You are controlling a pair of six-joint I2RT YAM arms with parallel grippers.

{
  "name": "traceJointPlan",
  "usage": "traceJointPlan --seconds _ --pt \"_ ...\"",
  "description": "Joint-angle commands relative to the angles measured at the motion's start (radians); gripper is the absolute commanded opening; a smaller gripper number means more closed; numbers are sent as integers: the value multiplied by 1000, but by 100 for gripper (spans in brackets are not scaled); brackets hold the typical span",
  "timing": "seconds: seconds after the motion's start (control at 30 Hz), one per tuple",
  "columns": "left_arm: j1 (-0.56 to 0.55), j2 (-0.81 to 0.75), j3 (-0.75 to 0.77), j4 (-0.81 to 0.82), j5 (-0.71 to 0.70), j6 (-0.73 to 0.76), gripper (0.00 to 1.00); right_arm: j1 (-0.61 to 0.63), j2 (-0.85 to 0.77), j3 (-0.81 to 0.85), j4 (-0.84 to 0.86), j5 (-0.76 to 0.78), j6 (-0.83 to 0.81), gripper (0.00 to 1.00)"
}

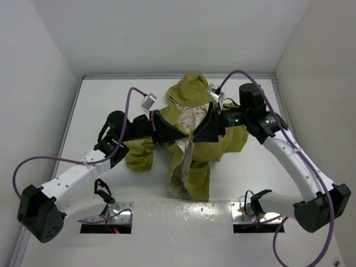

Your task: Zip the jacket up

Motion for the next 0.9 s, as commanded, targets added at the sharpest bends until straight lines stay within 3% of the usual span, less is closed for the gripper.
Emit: traceJointPlan --seconds 0.0,0.1,0.3,0.47,0.6,0.67,0.73,0.87 --pt "11 -12 -11 105 -29 -58 0 -42 -32 -109 323 -90 294 53" --pt "11 -12 -11 128 -29 -67 0 -51 -21 -178 499 -106 509 53" --pt "11 -21 -20 128 -29 -67 0 -53 6 -240 637 -71 680 48" --pt "11 -30 -20 128 -38 -67 0 -48 14 -265 737 -82 740 29" --pt "11 -30 -20 128 -48 -67 0 -36 13 -257 776 -106 728 14" --pt "20 -21 -20 119 -48 -76 0 -25 7 -255 773 -125 696 2" --pt "21 -21 -20 119 -57 -85 0 -19 2 -251 725 -129 666 0" --pt "21 -12 -11 130 -57 -95 0 -7 -6 -187 483 -136 431 0"
